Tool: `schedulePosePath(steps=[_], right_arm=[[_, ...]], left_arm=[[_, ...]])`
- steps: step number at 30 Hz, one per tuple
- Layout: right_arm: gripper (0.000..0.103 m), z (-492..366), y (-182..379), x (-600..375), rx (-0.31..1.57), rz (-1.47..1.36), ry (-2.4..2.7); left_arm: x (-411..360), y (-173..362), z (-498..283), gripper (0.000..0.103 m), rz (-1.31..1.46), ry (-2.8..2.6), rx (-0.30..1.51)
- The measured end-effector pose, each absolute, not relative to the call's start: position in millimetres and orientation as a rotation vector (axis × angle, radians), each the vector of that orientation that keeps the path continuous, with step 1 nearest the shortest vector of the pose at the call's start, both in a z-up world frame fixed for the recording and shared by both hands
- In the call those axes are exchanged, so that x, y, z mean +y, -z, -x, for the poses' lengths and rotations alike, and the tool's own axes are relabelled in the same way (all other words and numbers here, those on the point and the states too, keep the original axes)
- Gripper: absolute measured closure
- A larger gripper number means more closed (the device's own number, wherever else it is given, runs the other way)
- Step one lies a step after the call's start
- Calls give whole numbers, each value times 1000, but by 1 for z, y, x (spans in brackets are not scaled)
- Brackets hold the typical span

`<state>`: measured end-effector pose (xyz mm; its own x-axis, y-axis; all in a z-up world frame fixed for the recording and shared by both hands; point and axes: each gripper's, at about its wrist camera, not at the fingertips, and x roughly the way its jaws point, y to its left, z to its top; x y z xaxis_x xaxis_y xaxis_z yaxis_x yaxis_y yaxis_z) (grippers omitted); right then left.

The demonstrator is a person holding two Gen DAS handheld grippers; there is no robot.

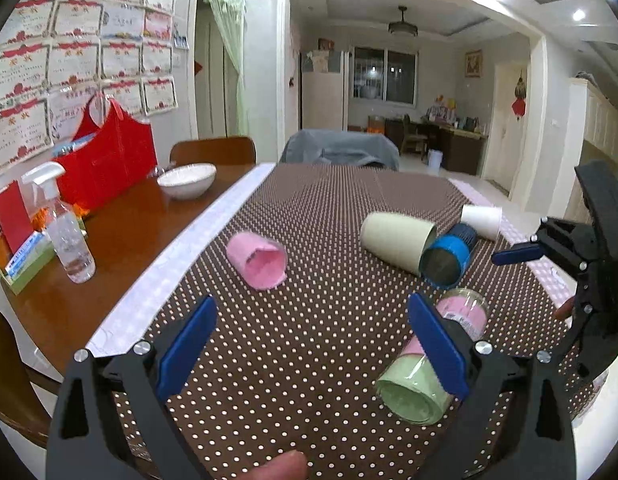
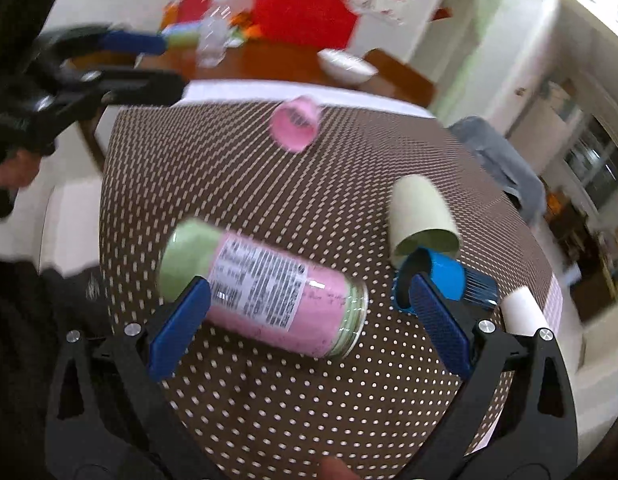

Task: Flip cup upside down
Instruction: 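Move the right gripper to the lying jar and grasp it, then rotate the jar upright with the right gripper and lower it onto the table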

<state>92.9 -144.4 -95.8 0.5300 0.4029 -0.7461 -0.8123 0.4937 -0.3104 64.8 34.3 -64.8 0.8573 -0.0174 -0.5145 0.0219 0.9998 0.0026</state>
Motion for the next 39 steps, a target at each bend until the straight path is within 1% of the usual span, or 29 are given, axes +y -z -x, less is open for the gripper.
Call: schedulePosePath(steps=[11,17,22,27,34,39], right_arm=[[7,-109,116,-106,796,1031,-1099],[16,-117,133,-80,906,1143,-1181],[18,-137,137,-72,991,1079,-1154],[18,-160,135,-73,1079,997,-1125],[22,-185,145,-43,1140,1036,-1068],[25,-181,151,-29,1148,1082,-1041]], left_arm=[[41,95,-90,8,14,5,643],[49,105,-99,8,26,1,678],[59,113,-106,8,50,5,701],[62,118,-111,8,62,27,713],[64,119,-114,8,71,46,708],[63,120,-110,8,71,52,709]])
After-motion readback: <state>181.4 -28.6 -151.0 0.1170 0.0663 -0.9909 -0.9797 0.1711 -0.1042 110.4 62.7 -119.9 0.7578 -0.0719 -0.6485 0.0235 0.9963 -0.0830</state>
